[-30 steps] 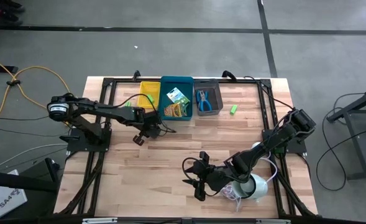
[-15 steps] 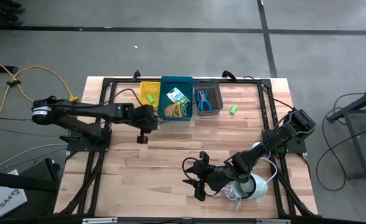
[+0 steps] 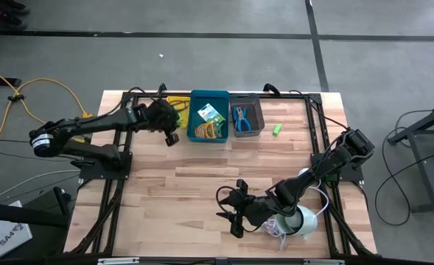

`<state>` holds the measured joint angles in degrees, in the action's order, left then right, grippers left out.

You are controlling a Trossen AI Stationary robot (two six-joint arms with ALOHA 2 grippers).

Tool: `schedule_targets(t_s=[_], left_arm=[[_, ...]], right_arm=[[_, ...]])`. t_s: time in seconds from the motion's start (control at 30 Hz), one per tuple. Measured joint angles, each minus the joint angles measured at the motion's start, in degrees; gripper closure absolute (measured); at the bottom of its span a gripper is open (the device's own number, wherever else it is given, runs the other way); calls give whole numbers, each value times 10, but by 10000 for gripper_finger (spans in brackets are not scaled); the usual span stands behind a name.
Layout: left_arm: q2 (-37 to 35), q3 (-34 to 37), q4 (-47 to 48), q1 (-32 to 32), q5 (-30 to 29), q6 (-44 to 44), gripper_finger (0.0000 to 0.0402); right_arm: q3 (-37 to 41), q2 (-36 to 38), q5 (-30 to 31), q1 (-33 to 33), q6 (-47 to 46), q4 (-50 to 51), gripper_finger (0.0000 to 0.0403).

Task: Pick & Place School Supplies
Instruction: Put the green eraser into the yellow bin

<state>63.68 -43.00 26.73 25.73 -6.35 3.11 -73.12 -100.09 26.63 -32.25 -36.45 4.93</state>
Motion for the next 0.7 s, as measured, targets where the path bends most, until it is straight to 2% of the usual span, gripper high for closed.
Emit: schedule_targets(t_s=[0.17, 0.33, 0.7], left_arm=[[0, 0, -14, 54, 0, -41, 354], [11, 0, -38, 97, 0, -46, 354], [101, -1, -98, 158, 2, -17, 354]], right_arm=[[0, 0, 0, 0, 0, 0, 230], [0, 0, 0, 0, 0, 0, 230], [0, 0, 0, 0, 0, 0, 230]])
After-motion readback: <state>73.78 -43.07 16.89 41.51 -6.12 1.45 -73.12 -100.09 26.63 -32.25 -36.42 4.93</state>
